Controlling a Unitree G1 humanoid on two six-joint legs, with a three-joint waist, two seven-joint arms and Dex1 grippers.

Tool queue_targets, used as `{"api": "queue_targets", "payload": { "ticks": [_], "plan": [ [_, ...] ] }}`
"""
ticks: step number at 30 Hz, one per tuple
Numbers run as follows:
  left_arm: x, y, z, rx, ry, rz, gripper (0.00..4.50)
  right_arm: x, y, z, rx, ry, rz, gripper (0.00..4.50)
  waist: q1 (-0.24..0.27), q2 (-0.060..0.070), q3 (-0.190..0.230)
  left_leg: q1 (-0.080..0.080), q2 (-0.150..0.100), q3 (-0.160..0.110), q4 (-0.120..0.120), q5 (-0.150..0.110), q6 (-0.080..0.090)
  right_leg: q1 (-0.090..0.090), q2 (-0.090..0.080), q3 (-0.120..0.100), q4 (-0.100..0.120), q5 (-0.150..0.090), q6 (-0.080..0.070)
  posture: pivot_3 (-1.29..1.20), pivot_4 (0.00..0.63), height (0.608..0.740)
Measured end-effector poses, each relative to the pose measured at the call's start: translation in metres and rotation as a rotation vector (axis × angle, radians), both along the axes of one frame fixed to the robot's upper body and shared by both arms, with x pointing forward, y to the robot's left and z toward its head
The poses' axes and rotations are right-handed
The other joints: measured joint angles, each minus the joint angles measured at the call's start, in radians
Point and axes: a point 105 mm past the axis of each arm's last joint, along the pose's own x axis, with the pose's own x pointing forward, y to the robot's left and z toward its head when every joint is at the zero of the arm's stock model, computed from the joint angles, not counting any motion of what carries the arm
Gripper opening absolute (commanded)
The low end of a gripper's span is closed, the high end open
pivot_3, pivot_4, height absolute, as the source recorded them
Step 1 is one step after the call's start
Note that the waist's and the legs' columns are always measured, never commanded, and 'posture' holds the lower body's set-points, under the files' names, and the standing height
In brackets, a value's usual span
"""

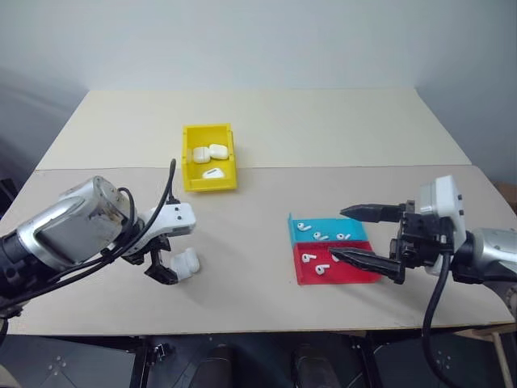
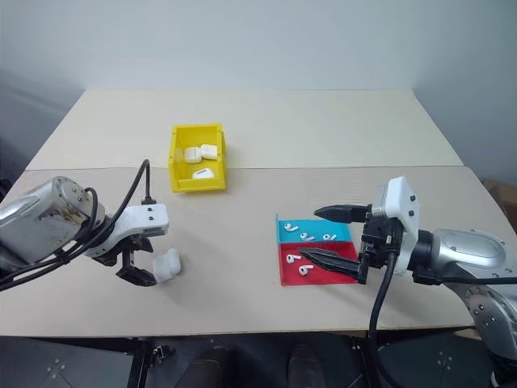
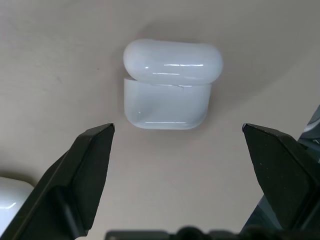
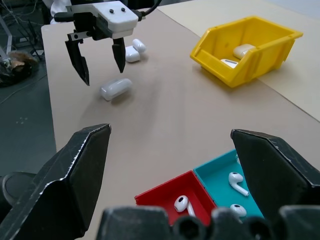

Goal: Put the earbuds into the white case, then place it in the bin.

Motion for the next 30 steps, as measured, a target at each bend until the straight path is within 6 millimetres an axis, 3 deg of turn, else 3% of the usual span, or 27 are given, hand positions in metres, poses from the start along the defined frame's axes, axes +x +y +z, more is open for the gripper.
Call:
{"api": "queue_targets", "payload": {
  "ticks": [15, 30],
  "plan": [
    [0.006, -0.009, -0.019, 0.010, 0.042, 0.007, 4.48, -0.003, 0.000, 0.005, 0.016, -0.018, -0.011, 4.50, -0.001, 0.000, 0.000, 0.000, 0.000, 0.000, 0.000, 0.000, 0.000, 0.000, 0.000, 0.000, 0.001, 0.000, 0.000, 0.00, 0.150, 0.740],
    [0.013, -0.012, -0.023, 0.028, 0.002, -0.026, 4.48, -0.005, -0.001, 0.003, 0.018, -0.008, -0.022, 4.50, 0.004, 0.000, 0.000, 0.001, 0.000, 0.000, 0.001, 0.000, 0.000, 0.001, 0.000, 0.000, 0.001, 0.000, 0.000, 0.00, 0.150, 0.740]
  ]
}}
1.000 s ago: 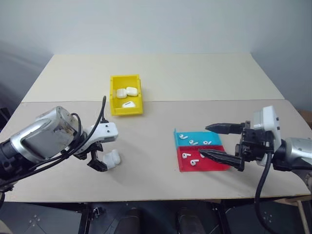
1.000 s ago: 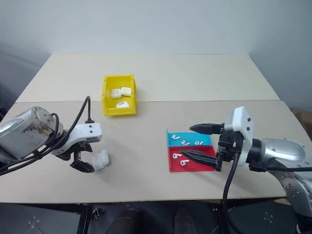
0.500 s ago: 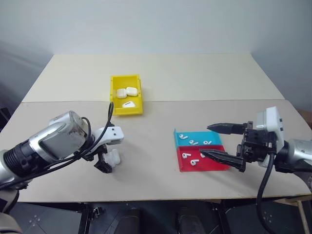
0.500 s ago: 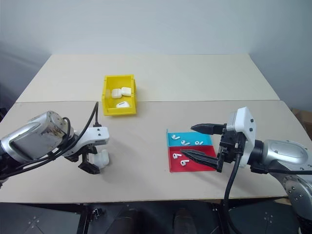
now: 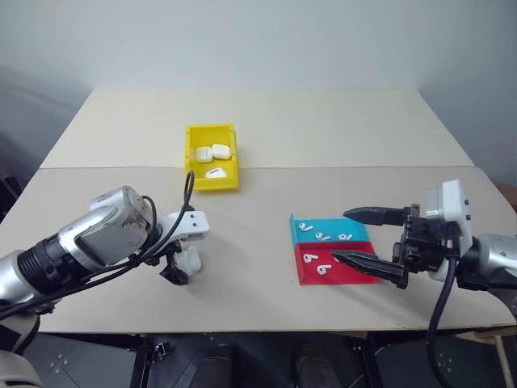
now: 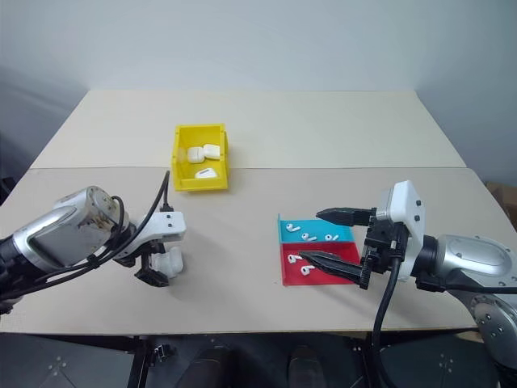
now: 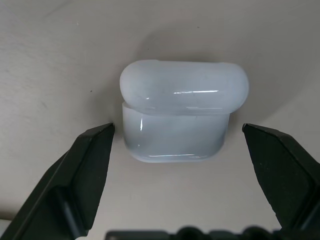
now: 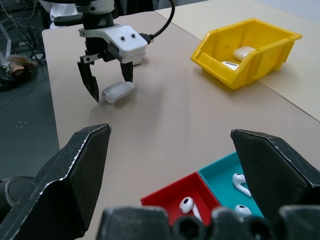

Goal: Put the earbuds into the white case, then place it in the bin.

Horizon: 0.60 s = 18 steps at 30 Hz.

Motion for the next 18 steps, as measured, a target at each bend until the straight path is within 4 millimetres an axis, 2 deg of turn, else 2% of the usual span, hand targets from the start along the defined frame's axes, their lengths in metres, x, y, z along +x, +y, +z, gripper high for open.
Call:
{"api": "queue_targets", "payload": {
  "ticks": [15, 18],
  "plan": [
    [0.0028, -0.0074, 0.0007, -0.013, -0.024, -0.047, 4.48, -0.0037, 0.0005, -0.0019, -0.007, 0.002, 0.002, 4.50, -0.002, 0.000, 0.000, 0.000, 0.000, 0.000, 0.001, 0.000, 0.001, 0.000, 0.000, 0.000, 0.000, 0.000, 0.000, 0.00, 0.150, 0.740],
    [0.0012, -0.0076, 0.0004, -0.004, -0.031, -0.074, 3.85, -0.0037, -0.0008, -0.0008, -0.007, -0.003, -0.005, 4.50, -0.005, 0.000, 0.000, 0.000, 0.000, 0.000, 0.001, 0.000, 0.001, 0.000, 0.000, 0.000, 0.000, 0.000, 0.000, 0.00, 0.150, 0.740]
  ]
}}
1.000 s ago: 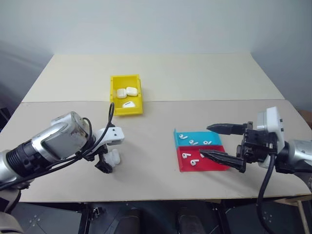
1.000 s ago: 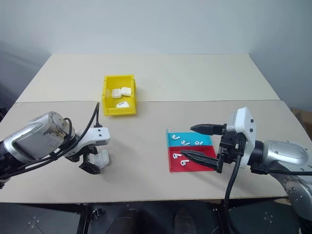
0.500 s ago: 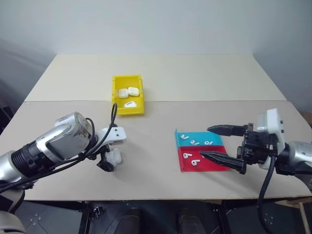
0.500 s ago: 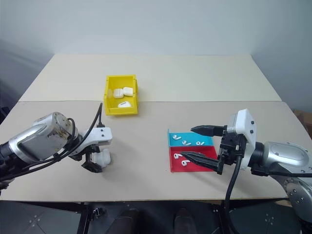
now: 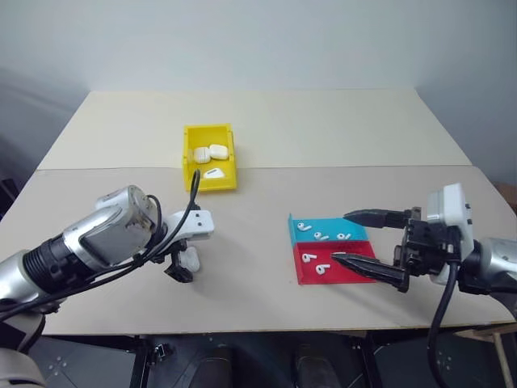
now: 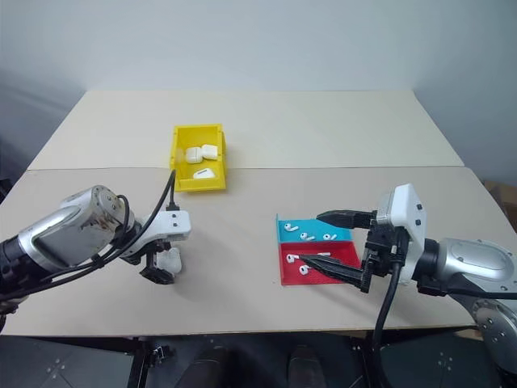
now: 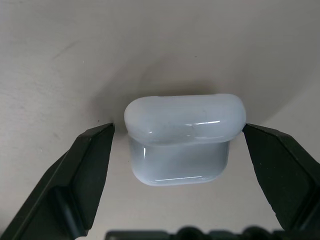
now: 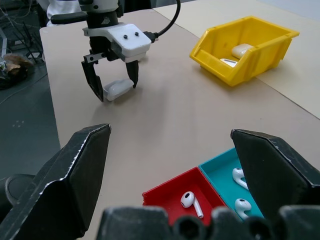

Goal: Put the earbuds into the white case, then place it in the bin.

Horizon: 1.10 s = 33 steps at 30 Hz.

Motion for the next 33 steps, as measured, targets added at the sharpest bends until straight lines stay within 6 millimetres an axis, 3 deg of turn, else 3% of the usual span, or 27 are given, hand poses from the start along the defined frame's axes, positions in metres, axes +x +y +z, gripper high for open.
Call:
{"api": "queue_targets", "payload": {
  "ticks": [4, 15, 17, 20, 24, 28, 33],
  "plan": [
    [-0.004, 0.006, -0.001, 0.020, 0.007, -0.015, 2.78, 0.000, 0.000, 0.000, -0.001, -0.002, -0.003, 4.50, 0.000, 0.000, 0.000, 0.000, 0.000, 0.000, 0.000, 0.000, 0.000, 0.000, 0.000, 0.000, 0.000, 0.000, 0.000, 0.00, 0.150, 0.740],
    [-0.009, 0.010, 0.002, -0.015, 0.015, -0.054, 2.78, 0.001, 0.000, 0.001, 0.000, -0.008, -0.009, 4.50, 0.001, 0.000, 0.000, -0.001, 0.000, 0.000, 0.000, 0.000, 0.000, 0.000, 0.000, 0.000, 0.000, 0.000, 0.000, 0.00, 0.150, 0.740],
    [-0.003, 0.001, 0.016, -0.133, -0.016, -0.056, 2.78, 0.001, -0.001, 0.001, -0.001, -0.006, -0.010, 4.50, 0.002, 0.000, 0.000, -0.001, 0.000, 0.000, 0.000, 0.000, 0.000, 0.000, 0.000, -0.001, 0.000, 0.000, 0.000, 0.00, 0.150, 0.740],
    [0.014, -0.015, 0.058, -0.451, -0.130, -0.073, 2.78, 0.002, -0.003, 0.002, -0.004, -0.014, -0.015, 4.50, 0.003, 0.000, 0.000, -0.001, 0.001, -0.001, 0.001, 0.000, 0.000, 0.000, 0.000, -0.001, -0.001, 0.000, 0.000, 0.00, 0.150, 0.740],
    [0.018, -0.024, 0.102, -0.781, -0.272, -0.162, 2.78, 0.009, -0.008, 0.006, -0.001, -0.023, -0.029, 4.50, -0.004, 0.000, 0.000, 0.000, 0.001, 0.001, 0.001, -0.001, 0.001, 0.000, 0.000, 0.000, 0.000, 0.000, 0.000, 0.00, 0.150, 0.740],
    [0.009, -0.036, 0.116, -1.088, -0.281, -0.262, 2.78, 0.015, -0.012, 0.014, -0.017, -0.057, -0.028, 4.50, -0.002, 0.001, 0.000, 0.000, 0.001, 0.000, 0.001, -0.001, 0.001, 0.000, 0.000, 0.000, 0.000, 0.000, 0.000, 0.00, 0.150, 0.740],
    [-0.009, -0.044, 0.135, -1.349, -0.244, -0.380, 2.78, 0.022, -0.016, 0.021, -0.045, -0.089, -0.027, 4.50, -0.002, 0.001, 0.000, 0.000, 0.001, 0.000, 0.001, -0.001, 0.001, 0.000, 0.000, 0.000, 0.000, 0.000, 0.000, 0.00, 0.150, 0.740]
  ]
}}
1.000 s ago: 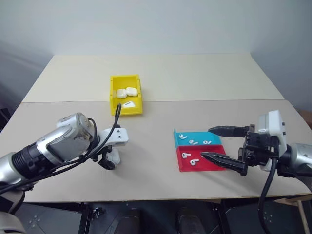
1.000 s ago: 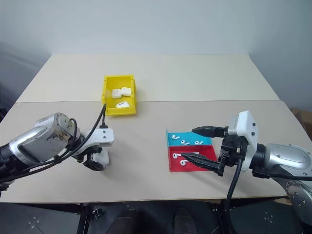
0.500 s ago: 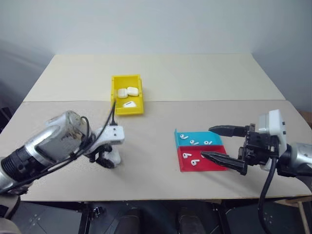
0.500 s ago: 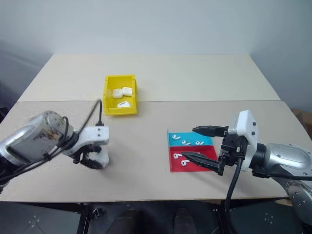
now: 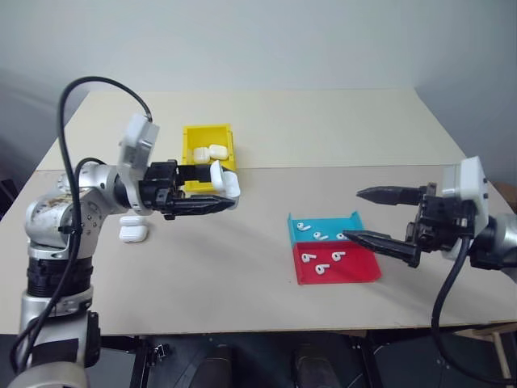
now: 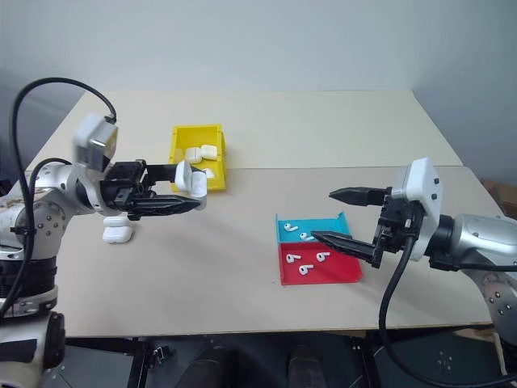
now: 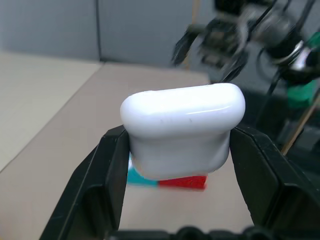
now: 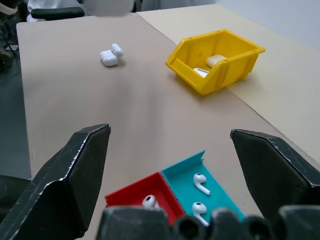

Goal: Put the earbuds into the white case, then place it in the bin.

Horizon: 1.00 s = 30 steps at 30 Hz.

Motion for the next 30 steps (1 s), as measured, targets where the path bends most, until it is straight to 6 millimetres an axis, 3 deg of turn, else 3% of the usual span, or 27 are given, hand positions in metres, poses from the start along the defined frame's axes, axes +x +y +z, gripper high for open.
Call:
{"api": "queue_targets", "payload": {
  "ticks": [8, 17, 22, 27, 30],
  "plan": [
    [-0.025, -0.005, -0.021, -0.033, 0.018, -0.164, 2.78, 0.008, -0.005, -0.012, -0.165, 0.042, -0.024, 4.50, -0.001, 0.000, 0.000, 0.000, 0.000, 0.000, 0.000, 0.000, 0.000, -0.001, 0.000, 0.001, -0.001, 0.000, 0.000, 0.00, 0.150, 0.740],
    [-0.042, -0.005, -0.027, -0.009, -0.137, -0.245, 2.78, 0.011, -0.006, -0.037, -0.372, 0.158, -0.028, 4.50, 0.000, 0.001, 0.000, 0.000, 0.000, 0.001, 0.000, 0.000, 0.000, 0.000, 0.000, 0.001, -0.005, 0.000, 0.000, 0.00, 0.150, 0.740],
    [-0.042, -0.009, -0.026, -0.022, -0.150, -0.254, 2.78, 0.016, -0.005, -0.031, -0.387, 0.132, -0.031, 4.50, 0.002, 0.001, 0.000, 0.000, 0.000, 0.001, 0.000, 0.000, 0.000, 0.000, 0.000, 0.001, -0.005, 0.000, 0.000, 0.00, 0.150, 0.740],
    [-0.038, -0.008, -0.019, -0.030, -0.194, -0.251, 2.78, 0.018, -0.001, -0.039, -0.422, 0.157, -0.013, 4.50, 0.002, 0.001, 0.000, 0.000, 0.000, 0.001, 0.000, 0.000, 0.000, -0.001, 0.000, 0.001, -0.005, 0.000, 0.000, 0.00, 0.150, 0.740],
    [-0.034, -0.006, -0.022, -0.031, -0.196, -0.233, 2.78, 0.018, -0.001, -0.043, -0.465, 0.168, -0.010, 3.95, -0.001, 0.001, 0.000, 0.000, 0.000, 0.001, 0.000, 0.000, 0.000, -0.001, 0.000, 0.001, -0.005, 0.000, 0.000, 0.00, 0.150, 0.740]
  ]
}}
